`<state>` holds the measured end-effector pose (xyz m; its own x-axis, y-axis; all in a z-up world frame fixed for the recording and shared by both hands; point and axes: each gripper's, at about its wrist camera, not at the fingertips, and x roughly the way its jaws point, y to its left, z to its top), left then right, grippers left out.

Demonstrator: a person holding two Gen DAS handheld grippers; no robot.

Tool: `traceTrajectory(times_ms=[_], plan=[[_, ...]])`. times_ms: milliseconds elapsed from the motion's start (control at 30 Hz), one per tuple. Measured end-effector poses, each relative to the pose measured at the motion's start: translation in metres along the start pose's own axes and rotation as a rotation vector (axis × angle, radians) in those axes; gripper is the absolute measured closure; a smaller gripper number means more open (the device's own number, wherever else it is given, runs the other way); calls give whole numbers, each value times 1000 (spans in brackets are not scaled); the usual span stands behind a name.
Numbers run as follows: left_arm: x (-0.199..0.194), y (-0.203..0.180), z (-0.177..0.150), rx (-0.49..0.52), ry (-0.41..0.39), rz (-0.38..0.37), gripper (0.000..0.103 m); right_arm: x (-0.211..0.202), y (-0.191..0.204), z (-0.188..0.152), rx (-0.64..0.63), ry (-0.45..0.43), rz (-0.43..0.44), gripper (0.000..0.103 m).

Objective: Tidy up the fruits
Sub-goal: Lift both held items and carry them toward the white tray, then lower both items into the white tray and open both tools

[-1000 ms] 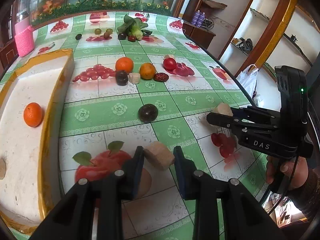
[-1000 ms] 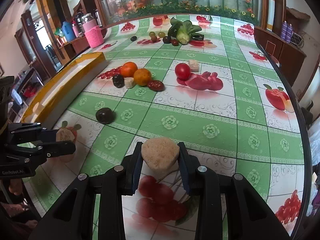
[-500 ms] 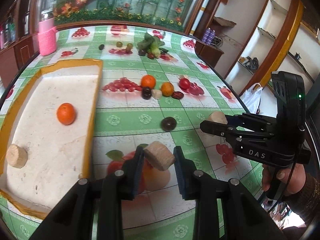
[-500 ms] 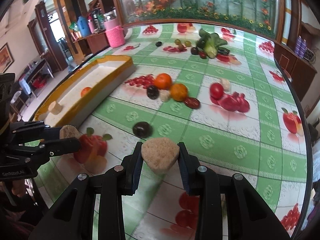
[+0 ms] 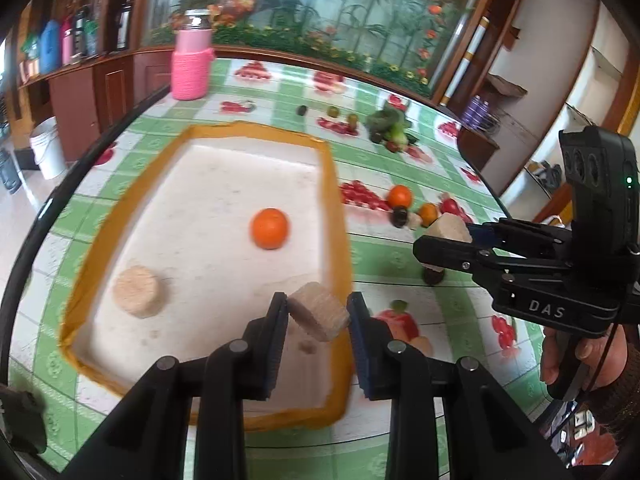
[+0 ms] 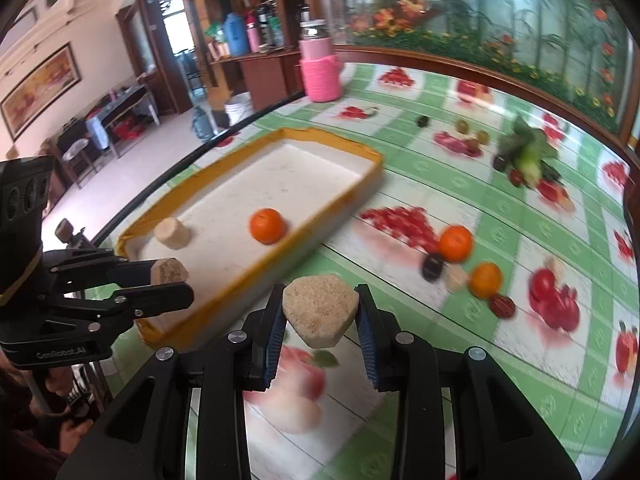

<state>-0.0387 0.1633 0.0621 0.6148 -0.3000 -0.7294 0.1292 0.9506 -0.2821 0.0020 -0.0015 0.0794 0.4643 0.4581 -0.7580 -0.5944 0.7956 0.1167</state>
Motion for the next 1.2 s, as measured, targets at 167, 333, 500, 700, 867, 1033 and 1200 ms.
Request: traceTrajectory(times_ms=[167, 333, 500, 700, 867, 1033, 1200], plan=[[-6, 27, -4, -42, -6, 57, 70, 21, 33, 19, -71, 15, 64, 71], [-6, 49, -11, -86, 10, 86, 70, 43, 63, 28, -145, 42, 109, 71], [0, 57, -16, -89, 28, 119, 70, 72, 76, 31, -174, 95, 128, 71], [8, 64, -20, -84, 51, 138, 70, 97, 79, 27, -192, 152, 125, 71], [15, 60, -20, -39, 60, 176, 70, 108, 85, 27, -234, 175, 101, 71], [20, 56, -22, -2, 72, 199, 70, 108, 88, 25, -266, 176, 75, 70], [21, 50, -22, 30, 73, 224, 64, 110, 86, 25, -276, 173, 68, 70]])
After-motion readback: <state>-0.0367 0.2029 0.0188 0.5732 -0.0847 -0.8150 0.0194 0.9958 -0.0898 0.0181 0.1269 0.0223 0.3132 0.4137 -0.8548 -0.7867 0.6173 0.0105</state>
